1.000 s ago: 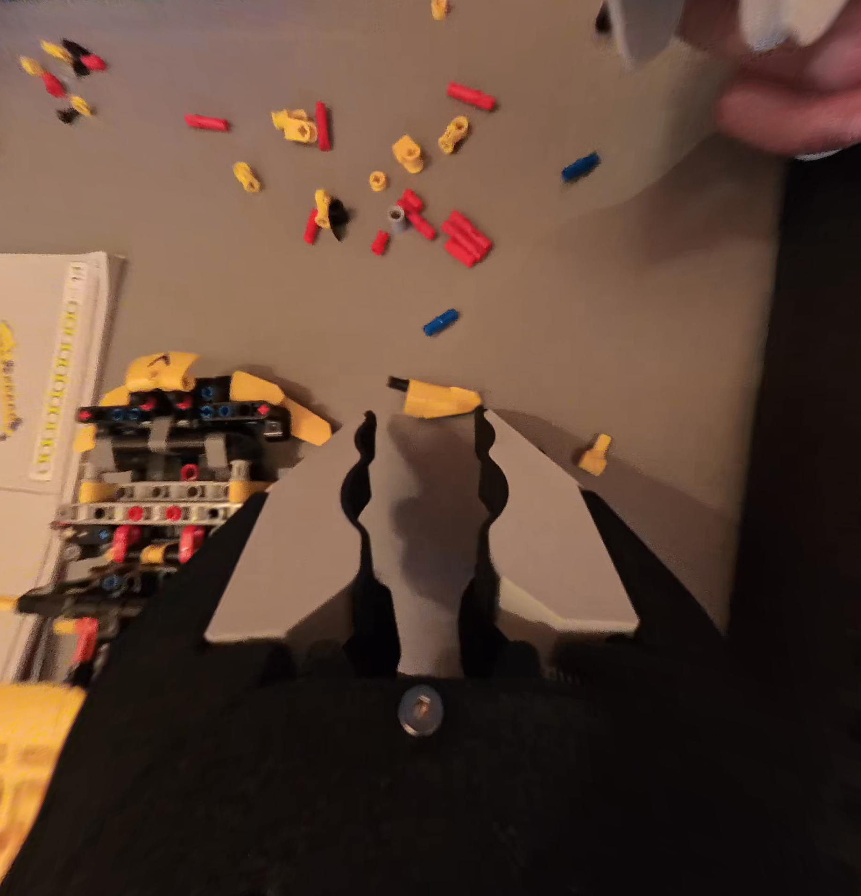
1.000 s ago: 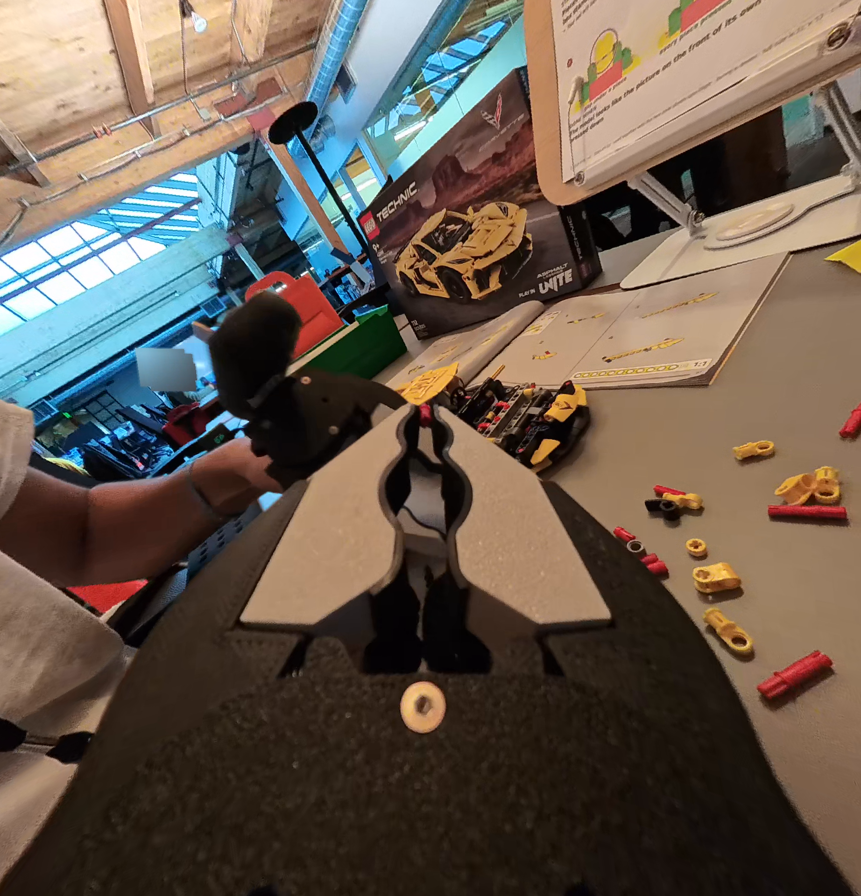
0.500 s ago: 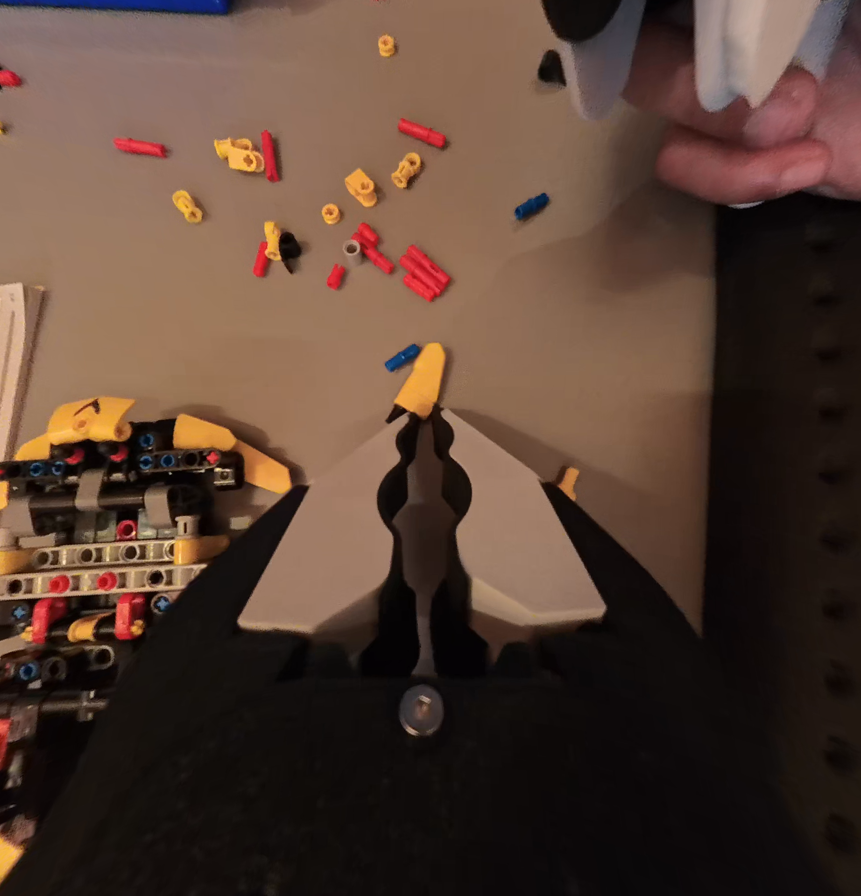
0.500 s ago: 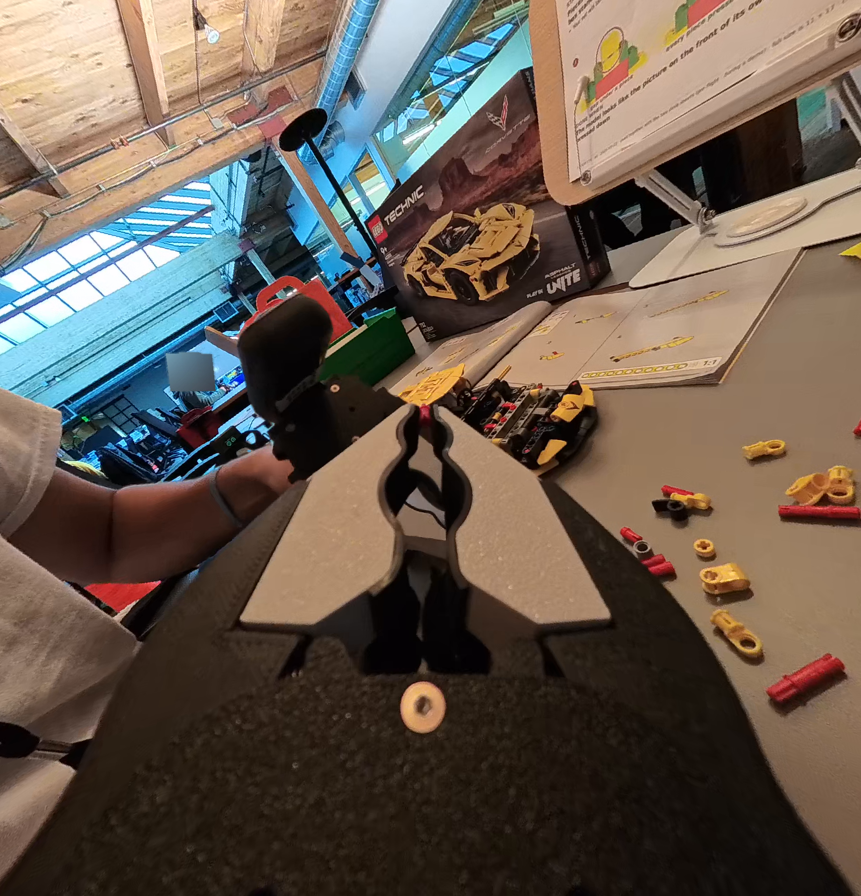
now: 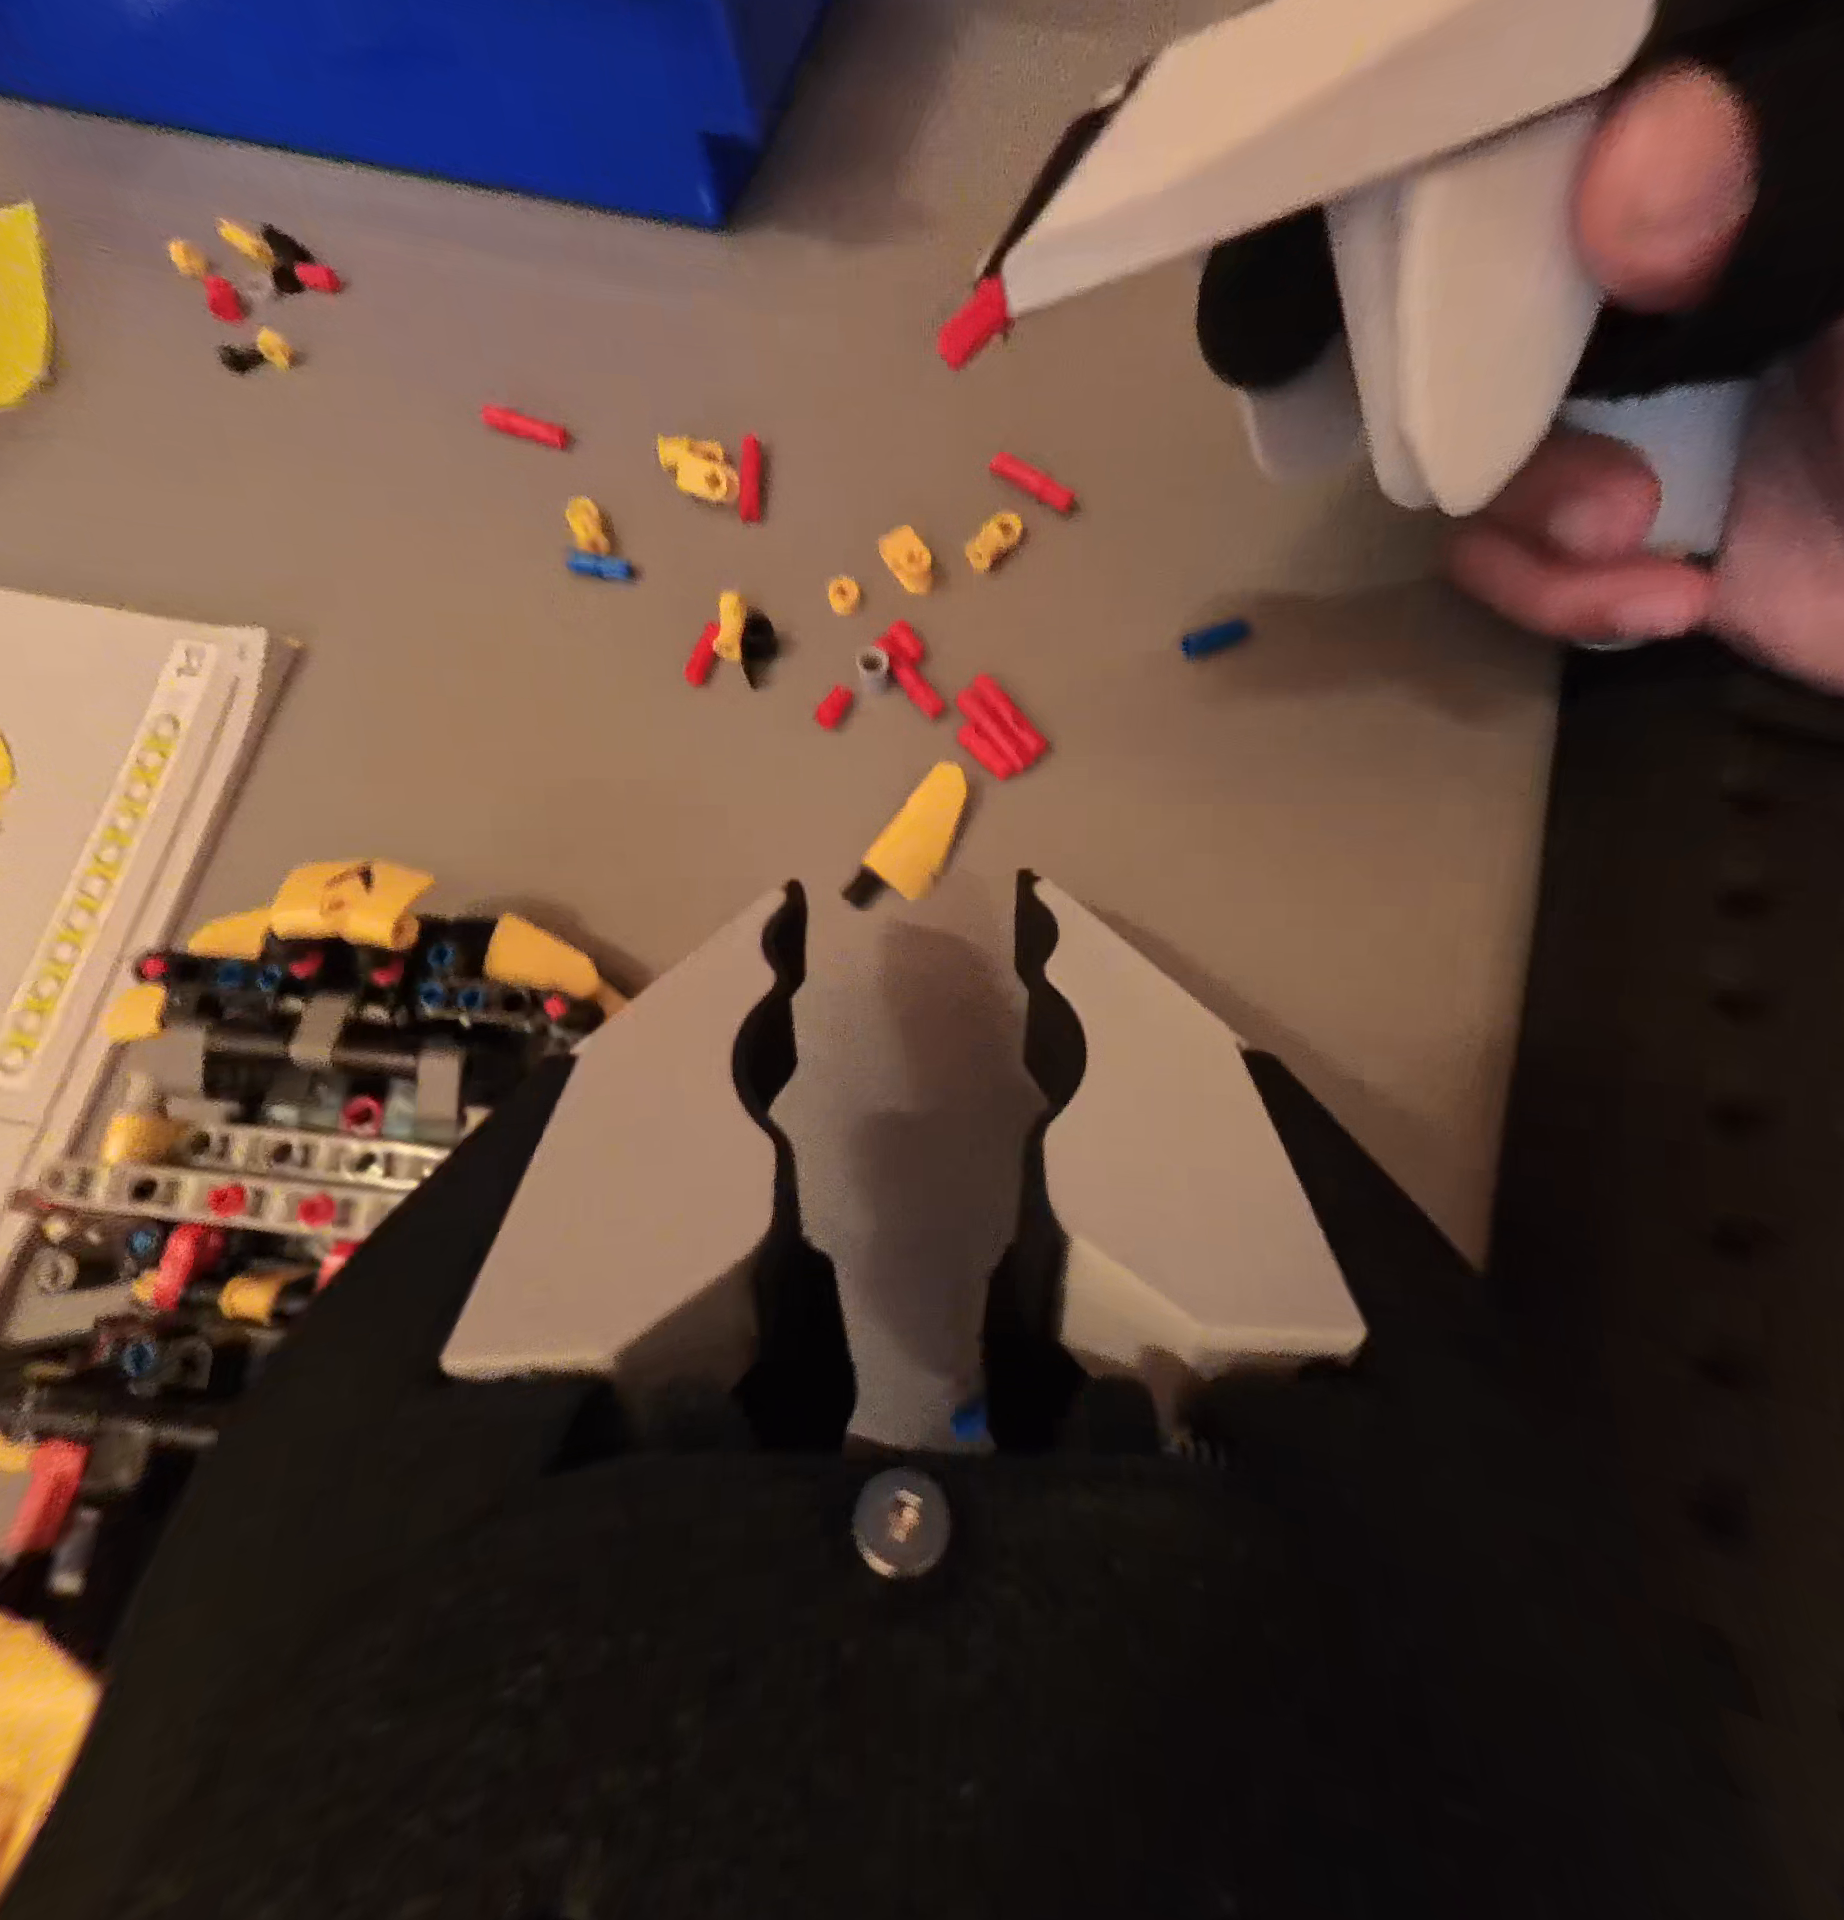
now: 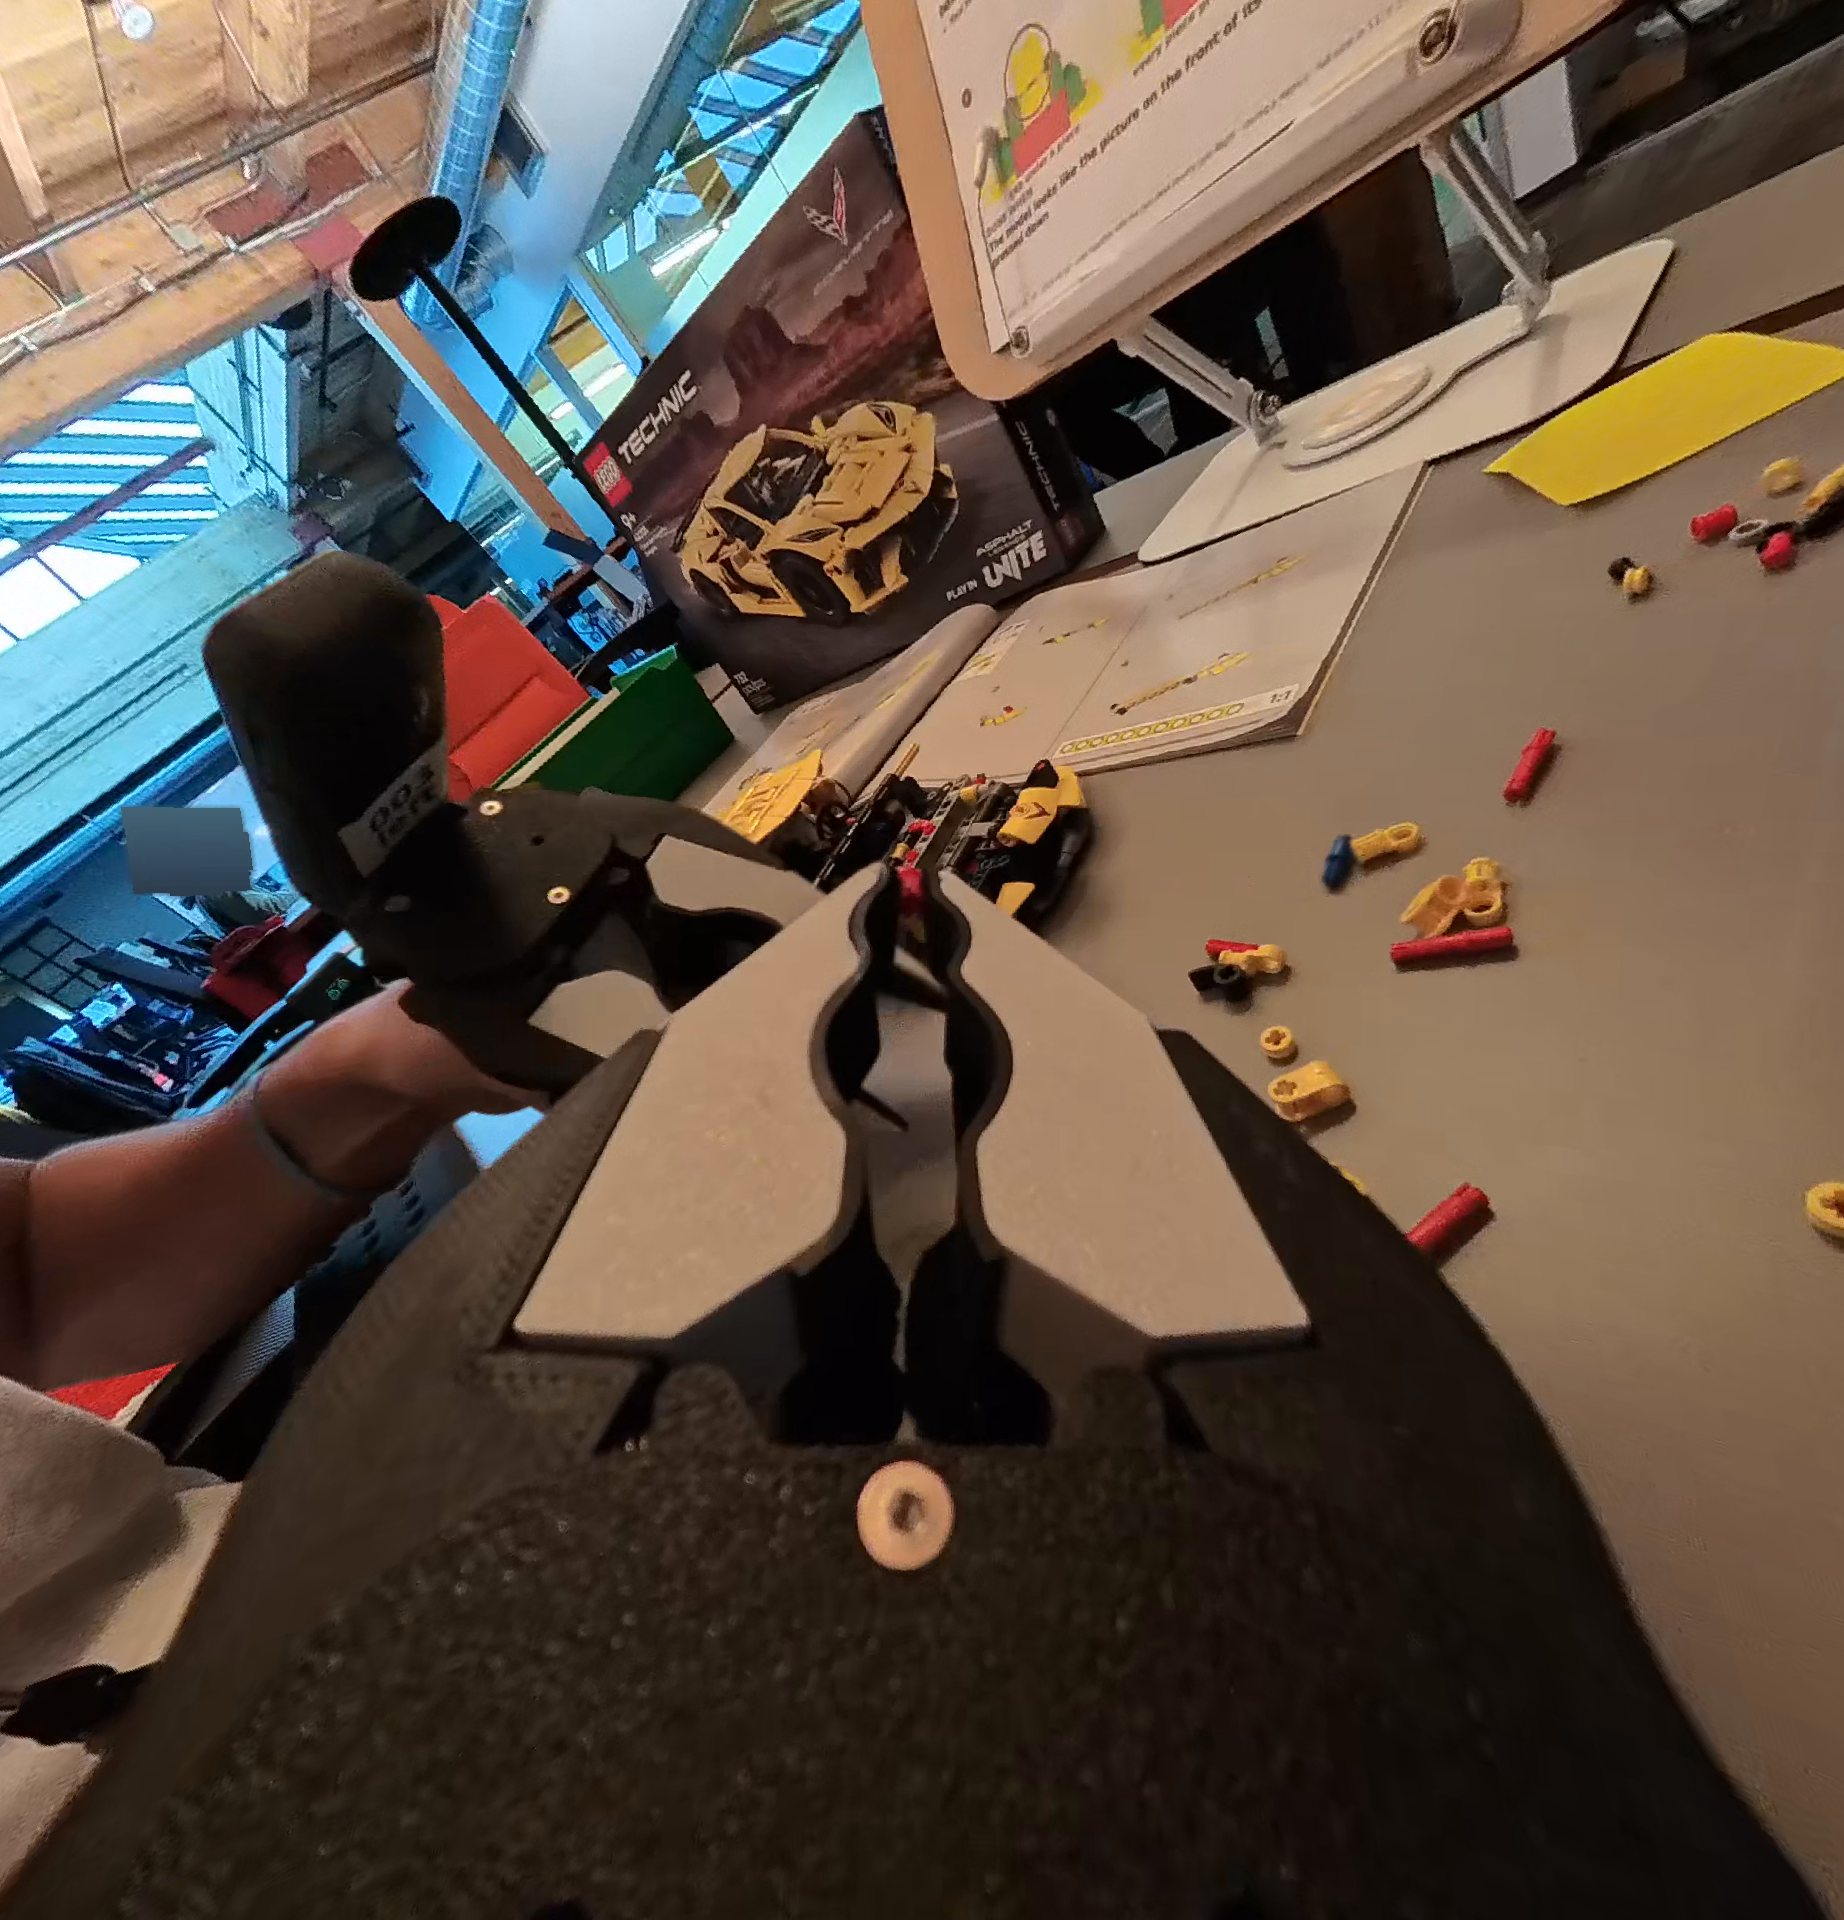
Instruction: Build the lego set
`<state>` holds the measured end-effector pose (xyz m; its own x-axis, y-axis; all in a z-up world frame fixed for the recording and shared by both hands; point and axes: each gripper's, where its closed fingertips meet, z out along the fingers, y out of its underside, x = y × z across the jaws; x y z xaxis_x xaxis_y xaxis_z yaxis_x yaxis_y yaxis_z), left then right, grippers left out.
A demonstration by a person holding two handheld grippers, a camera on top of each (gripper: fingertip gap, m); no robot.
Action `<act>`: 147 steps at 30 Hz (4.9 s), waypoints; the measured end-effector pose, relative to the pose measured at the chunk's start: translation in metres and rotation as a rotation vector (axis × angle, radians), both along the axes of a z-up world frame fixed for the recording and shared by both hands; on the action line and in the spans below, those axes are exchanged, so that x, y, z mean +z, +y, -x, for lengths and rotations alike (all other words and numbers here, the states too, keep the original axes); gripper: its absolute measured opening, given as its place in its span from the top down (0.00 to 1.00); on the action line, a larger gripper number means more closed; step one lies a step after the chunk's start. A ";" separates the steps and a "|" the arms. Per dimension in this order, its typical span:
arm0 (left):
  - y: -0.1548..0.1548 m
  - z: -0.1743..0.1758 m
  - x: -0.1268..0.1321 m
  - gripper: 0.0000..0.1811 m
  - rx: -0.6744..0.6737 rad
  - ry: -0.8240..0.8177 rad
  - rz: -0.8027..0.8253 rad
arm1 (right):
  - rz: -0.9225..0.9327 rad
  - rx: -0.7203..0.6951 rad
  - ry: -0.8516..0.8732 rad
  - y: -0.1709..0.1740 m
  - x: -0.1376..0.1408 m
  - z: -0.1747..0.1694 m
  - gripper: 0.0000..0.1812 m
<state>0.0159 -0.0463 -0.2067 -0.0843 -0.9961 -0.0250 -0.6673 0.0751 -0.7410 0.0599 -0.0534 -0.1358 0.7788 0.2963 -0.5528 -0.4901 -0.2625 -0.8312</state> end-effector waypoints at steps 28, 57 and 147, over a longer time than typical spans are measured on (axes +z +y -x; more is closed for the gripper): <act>-0.017 0.114 0.048 0.93 -0.508 -0.080 -1.114 | 0.079 0.565 -0.512 -0.013 -0.010 0.151 0.98; -0.009 0.159 0.081 0.94 -0.577 0.015 -1.427 | 0.057 0.626 -0.787 -0.004 0.020 0.202 0.98; -0.040 0.184 0.053 0.94 -0.497 -0.127 -0.048 | -0.136 0.946 -0.731 -0.008 -0.014 0.233 0.91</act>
<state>-0.1676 -0.0864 -0.1537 -0.5409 -0.8338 -0.1102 -0.4470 0.3960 -0.8021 -0.1729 -0.0618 -0.1495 0.3372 0.9414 0.0091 0.4481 -0.1520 -0.8810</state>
